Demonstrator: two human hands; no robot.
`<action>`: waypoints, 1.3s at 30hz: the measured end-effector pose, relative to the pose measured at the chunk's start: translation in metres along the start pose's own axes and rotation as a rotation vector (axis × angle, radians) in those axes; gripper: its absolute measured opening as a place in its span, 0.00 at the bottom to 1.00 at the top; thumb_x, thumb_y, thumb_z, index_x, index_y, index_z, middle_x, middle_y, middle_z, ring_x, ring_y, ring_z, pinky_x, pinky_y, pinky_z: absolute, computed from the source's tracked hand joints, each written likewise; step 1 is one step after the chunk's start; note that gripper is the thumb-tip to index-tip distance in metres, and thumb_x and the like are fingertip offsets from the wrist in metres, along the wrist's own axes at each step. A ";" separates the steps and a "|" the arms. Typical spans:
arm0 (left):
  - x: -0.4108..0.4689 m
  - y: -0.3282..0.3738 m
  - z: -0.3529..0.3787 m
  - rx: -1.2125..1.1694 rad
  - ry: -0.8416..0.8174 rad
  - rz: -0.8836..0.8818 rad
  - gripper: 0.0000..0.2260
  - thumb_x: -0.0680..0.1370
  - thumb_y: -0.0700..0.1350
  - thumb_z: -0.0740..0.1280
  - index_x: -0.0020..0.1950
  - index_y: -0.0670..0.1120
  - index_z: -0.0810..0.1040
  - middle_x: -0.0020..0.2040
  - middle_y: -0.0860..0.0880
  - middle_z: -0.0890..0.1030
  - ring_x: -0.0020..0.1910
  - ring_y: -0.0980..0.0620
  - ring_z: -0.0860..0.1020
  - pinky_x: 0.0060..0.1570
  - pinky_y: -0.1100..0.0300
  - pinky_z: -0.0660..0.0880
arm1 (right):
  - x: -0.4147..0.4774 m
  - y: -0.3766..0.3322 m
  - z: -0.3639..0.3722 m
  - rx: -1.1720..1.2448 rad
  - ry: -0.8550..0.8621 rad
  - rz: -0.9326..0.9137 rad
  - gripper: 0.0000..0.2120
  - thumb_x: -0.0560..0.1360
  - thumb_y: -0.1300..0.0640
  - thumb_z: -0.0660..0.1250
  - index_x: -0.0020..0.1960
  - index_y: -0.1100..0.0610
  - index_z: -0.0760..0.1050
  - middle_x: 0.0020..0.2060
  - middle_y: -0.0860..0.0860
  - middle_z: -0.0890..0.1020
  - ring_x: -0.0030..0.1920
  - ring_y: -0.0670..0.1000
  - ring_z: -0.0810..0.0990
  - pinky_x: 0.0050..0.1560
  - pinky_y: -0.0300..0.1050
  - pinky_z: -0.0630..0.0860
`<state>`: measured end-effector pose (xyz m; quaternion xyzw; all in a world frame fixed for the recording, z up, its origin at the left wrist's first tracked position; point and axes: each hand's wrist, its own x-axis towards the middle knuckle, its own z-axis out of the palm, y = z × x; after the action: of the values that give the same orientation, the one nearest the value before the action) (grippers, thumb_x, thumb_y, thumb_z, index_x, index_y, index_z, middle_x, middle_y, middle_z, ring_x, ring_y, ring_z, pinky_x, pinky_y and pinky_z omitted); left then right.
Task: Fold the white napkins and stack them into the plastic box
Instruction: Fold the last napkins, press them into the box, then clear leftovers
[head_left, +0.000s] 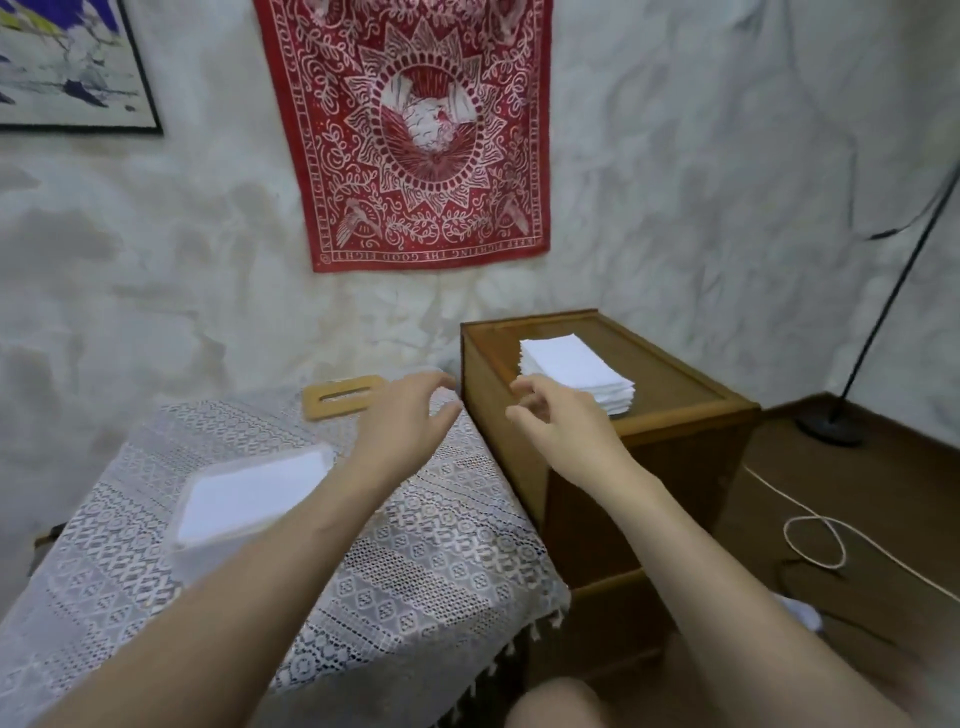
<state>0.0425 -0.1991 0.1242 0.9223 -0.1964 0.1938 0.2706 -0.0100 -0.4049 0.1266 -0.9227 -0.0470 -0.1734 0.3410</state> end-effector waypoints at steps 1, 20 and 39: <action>0.007 0.010 0.006 0.010 -0.013 0.011 0.13 0.82 0.51 0.67 0.65 0.50 0.80 0.65 0.51 0.82 0.66 0.49 0.78 0.60 0.53 0.73 | 0.001 0.006 -0.008 -0.012 0.017 0.012 0.16 0.81 0.46 0.66 0.67 0.48 0.76 0.52 0.44 0.83 0.54 0.46 0.80 0.56 0.47 0.77; 0.055 0.067 0.072 0.029 -0.119 0.067 0.14 0.82 0.52 0.65 0.66 0.51 0.80 0.63 0.50 0.82 0.57 0.48 0.80 0.54 0.49 0.78 | 0.047 0.064 -0.029 -0.426 0.130 -0.010 0.16 0.81 0.43 0.65 0.65 0.48 0.79 0.60 0.49 0.80 0.60 0.51 0.72 0.46 0.44 0.73; 0.051 0.056 0.084 -0.119 -0.126 0.018 0.12 0.81 0.49 0.67 0.65 0.55 0.80 0.59 0.56 0.84 0.54 0.51 0.81 0.57 0.50 0.78 | 0.051 0.069 -0.028 -0.414 0.230 -0.072 0.10 0.83 0.52 0.63 0.61 0.52 0.78 0.53 0.49 0.83 0.49 0.48 0.75 0.42 0.42 0.74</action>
<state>0.0803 -0.3037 0.1060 0.9132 -0.2326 0.1256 0.3101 0.0440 -0.4774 0.1221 -0.9448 -0.0041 -0.2955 0.1414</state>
